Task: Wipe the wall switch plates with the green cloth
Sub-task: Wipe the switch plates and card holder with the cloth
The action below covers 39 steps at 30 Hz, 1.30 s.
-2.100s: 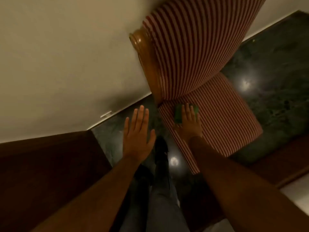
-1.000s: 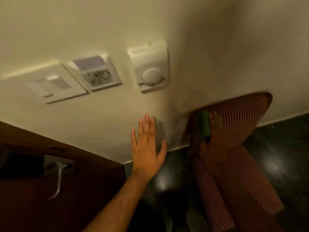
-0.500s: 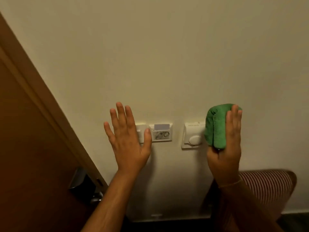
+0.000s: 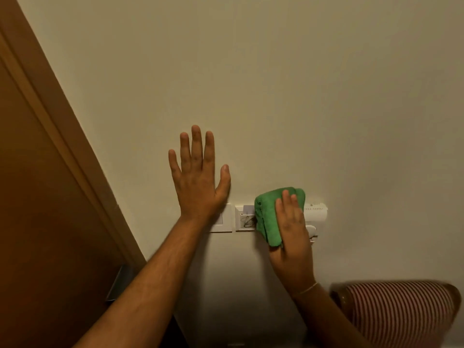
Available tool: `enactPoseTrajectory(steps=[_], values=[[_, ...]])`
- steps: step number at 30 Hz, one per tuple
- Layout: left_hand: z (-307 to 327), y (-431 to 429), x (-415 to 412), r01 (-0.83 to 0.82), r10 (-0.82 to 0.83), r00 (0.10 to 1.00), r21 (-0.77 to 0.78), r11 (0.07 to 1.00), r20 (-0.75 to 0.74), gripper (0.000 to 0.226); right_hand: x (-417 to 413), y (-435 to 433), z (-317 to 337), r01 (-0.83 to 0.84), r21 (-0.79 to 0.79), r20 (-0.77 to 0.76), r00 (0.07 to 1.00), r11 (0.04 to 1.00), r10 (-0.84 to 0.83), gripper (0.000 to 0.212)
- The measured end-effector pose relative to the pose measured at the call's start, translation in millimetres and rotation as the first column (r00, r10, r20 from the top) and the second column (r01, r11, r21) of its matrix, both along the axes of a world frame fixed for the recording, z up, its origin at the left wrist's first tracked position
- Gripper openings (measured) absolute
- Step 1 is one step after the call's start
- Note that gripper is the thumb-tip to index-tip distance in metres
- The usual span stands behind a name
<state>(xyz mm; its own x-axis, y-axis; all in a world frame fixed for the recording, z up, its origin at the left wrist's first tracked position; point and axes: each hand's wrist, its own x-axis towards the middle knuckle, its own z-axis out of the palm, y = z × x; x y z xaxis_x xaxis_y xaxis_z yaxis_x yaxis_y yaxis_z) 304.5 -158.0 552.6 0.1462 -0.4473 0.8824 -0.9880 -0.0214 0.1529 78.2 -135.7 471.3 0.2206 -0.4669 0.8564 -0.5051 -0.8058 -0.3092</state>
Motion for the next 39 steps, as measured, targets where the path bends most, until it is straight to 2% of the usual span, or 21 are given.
enactPoseTrajectory(steps=[3,5,8,11,13,18,21,23,25,29,32,34,39], values=[[-6.3,-7.9,3.6,-0.024,0.025,0.999,-0.046,0.999,0.028,0.091,8.1,0.0,-27.1,0.048,-0.034,0.018,0.999,0.998,-0.048,0.051],[-9.4,-12.1,5.4,-0.028,0.031,0.999,-0.076,0.997,0.037,0.084,10.4,1.7,-44.4,0.068,-0.052,0.01,0.998,0.996,-0.067,0.051],[-14.4,-17.4,8.7,-0.008,0.017,0.997,-0.136,0.991,0.069,0.078,13.7,4.4,-68.9,0.048,-0.054,-0.031,0.998,0.997,-0.05,0.059],[-17.9,-21.1,10.9,-0.014,0.035,0.994,-0.202,0.979,0.1,0.078,17.5,7.5,-89.5,0.065,-0.018,-0.061,0.996,0.998,-0.066,0.091],[-18.7,-23.0,11.3,-0.024,0.049,0.994,-0.23,0.973,0.102,0.079,19.6,8.6,-98.1,0.069,0.002,-0.07,0.995,0.998,-0.069,0.098],[-20.1,-24.6,13.0,-0.042,0.073,0.99,-0.245,0.969,0.119,0.081,32.0,5.7,-105.4,0.063,0.009,-0.071,0.996,0.998,-0.062,0.077],[-20.3,-23.9,12.0,-0.06,0.091,0.989,-0.239,0.969,0.121,0.081,41.2,5.2,-109.9,0.1,0.022,-0.065,0.993,0.995,-0.098,0.052],[-19.6,-23.2,12.1,-0.071,0.1,0.988,-0.232,0.97,0.116,0.08,51.6,5.5,-111.3,0.119,0.038,-0.019,0.993,0.992,-0.118,0.051],[-18.0,-22.1,11.2,-0.086,0.111,0.989,-0.233,0.969,0.098,0.073,67.7,8.4,-109.6,0.123,0.061,0.03,0.992,0.99,-0.125,0.062],[-16.6,-19.7,8.4,-0.097,0.123,0.988,-0.246,0.964,0.092,0.068,94.4,16.1,-108.3,0.112,0.077,0.038,0.993,0.991,-0.115,0.045],[-16.1,-19.7,8.7,-0.101,0.13,0.987,-0.262,0.96,0.098,0.068,88.9,14.0,-108.1,0.083,0.047,-0.057,0.995,0.995,-0.08,0.064],[-16.2,-20.1,9.0,-0.101,0.129,0.987,-0.268,0.958,0.09,0.068,74.3,7.8,-109.2,0.087,-0.004,-0.102,0.991,0.996,-0.087,0.067],[-17.0,-21.6,9.9,-0.112,0.142,0.986,-0.285,0.952,0.088,0.07,44.6,0.2,-112.9,0.185,0.03,0.009,0.983,0.982,-0.185,0.078]])
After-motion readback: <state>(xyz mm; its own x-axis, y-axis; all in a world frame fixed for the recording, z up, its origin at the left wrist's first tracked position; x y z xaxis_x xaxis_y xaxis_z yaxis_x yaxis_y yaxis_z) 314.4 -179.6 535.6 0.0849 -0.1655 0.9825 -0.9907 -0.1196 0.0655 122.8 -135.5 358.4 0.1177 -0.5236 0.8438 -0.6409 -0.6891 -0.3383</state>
